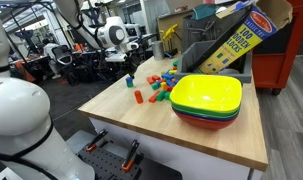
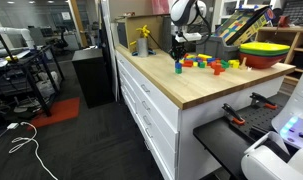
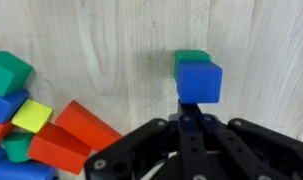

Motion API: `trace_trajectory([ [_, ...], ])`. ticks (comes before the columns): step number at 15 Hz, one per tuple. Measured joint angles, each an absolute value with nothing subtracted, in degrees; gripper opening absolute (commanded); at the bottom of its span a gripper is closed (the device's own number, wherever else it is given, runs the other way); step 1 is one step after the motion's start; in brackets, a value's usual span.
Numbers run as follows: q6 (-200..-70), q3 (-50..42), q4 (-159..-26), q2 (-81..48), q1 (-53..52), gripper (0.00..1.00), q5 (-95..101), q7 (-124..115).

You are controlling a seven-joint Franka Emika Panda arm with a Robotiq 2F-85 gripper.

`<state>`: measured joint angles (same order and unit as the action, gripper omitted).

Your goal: Move the blue and green cubes forward, then stack them

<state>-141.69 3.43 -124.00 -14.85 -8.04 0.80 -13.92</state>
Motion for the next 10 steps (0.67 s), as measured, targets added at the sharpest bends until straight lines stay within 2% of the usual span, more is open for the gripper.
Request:
trace_trajectory([
  [10, -141.00, 3.43, -124.03, -14.82, -8.04, 0.00, 0.80, -13.92],
])
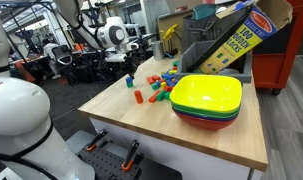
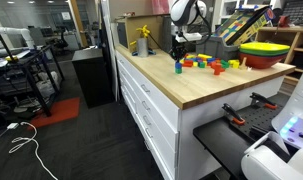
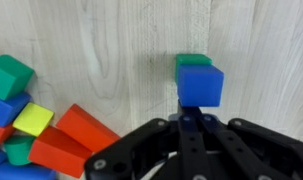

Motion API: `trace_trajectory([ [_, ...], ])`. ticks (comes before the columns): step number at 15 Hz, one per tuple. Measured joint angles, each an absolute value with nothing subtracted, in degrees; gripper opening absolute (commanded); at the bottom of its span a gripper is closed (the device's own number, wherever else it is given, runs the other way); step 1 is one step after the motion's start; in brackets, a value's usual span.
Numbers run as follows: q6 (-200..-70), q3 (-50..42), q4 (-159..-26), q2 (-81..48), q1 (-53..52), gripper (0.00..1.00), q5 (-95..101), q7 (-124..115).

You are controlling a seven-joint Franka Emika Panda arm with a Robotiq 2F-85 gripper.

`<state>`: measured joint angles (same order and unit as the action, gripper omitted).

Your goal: Move the blue and green cubes forward, then stack them

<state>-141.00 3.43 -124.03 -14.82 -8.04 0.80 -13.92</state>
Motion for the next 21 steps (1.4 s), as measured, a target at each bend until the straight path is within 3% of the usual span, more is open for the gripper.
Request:
trace_trajectory([
  [21, -140.64, 2.91, -120.51, -14.70, -7.66, 0.00, 0.80, -13.94],
])
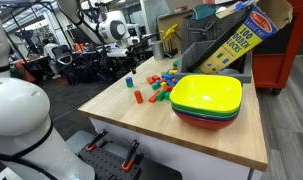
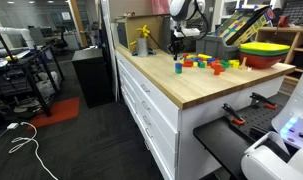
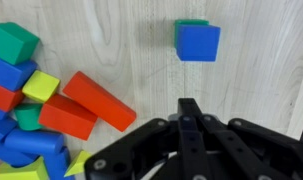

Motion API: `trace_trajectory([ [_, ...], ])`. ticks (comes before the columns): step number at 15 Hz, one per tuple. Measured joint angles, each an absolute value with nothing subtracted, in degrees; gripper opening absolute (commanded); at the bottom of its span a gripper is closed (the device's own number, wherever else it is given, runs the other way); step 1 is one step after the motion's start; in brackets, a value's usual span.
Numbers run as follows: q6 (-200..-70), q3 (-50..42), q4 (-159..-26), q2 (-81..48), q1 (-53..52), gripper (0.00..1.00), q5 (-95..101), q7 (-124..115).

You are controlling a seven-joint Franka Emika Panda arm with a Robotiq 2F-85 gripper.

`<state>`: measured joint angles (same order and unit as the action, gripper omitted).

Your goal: Move the blue and green cubes forward, then stack them

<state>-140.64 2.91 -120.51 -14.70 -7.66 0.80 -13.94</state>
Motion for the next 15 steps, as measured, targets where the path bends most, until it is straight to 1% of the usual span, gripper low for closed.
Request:
trace_trajectory([
  [9, -138.92, 2.27, -119.82, -11.91, -5.58, 0.00, 0.61, -13.81],
  [10, -137.95, 2.27, -119.91, -11.30, -5.41, 0.26, 0.52, -13.70],
  [11, -136.86, 2.27, -120.02, -10.65, -5.25, 0.27, 0.42, -13.54],
  [13, -134.08, 2.29, -120.34, -9.12, -4.89, 0.40, -0.30, -12.23],
  [14, -132.72, 2.28, -120.61, -8.26, -4.68, 0.49, -0.41, -11.55],
  [15, -131.46, 2.28, -120.89, -7.37, -4.42, 0.56, -0.43, -11.18],
])
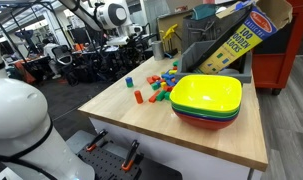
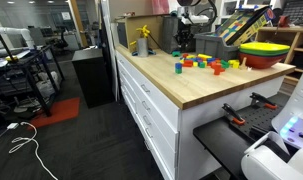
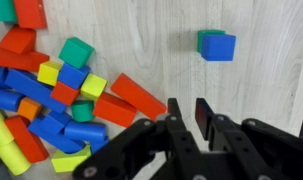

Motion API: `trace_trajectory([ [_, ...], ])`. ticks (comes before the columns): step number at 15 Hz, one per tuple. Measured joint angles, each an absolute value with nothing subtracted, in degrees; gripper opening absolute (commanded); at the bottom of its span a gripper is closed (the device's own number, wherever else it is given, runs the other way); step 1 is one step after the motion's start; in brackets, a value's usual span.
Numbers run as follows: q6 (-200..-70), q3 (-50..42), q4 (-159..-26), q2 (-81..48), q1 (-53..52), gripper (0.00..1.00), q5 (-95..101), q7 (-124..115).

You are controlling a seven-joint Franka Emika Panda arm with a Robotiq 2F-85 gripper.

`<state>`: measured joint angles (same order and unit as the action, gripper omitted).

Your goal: Move the blue and green cubes forward, then stack them

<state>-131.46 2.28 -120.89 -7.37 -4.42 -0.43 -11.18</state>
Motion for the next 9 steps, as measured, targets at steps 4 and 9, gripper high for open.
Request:
trace_trajectory([
  [4, -127.44, 2.14, -121.79, -4.07, -3.41, 0.86, -0.43, -10.36],
  [9, -123.84, 1.83, -122.84, -0.49, -2.49, 1.00, -0.84, -10.36],
])
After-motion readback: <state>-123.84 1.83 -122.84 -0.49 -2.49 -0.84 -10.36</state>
